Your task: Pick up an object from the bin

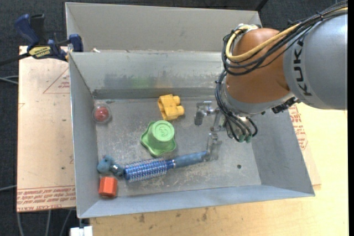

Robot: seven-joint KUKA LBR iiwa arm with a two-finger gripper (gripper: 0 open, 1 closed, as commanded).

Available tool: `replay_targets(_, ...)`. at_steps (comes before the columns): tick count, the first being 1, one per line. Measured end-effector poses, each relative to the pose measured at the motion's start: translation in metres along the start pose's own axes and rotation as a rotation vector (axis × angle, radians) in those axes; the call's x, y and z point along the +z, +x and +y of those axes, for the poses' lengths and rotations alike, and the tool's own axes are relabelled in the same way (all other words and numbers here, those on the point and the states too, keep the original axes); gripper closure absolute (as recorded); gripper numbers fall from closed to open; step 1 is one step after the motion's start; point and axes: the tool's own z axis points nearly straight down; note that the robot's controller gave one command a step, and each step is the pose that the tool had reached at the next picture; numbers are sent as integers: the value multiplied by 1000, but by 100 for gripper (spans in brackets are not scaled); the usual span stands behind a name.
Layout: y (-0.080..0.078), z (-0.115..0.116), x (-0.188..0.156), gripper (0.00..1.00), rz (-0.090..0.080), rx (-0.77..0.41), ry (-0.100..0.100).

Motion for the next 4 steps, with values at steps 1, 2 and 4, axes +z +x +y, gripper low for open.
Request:
replay_targets(1, 36, 9, 115, 0, 5, -140, 0)
replay_targets(2, 34, 8, 111, 100, 0, -139, 0)
replay_targets(4, 31, 5, -88, 100, -10, -155, 2)
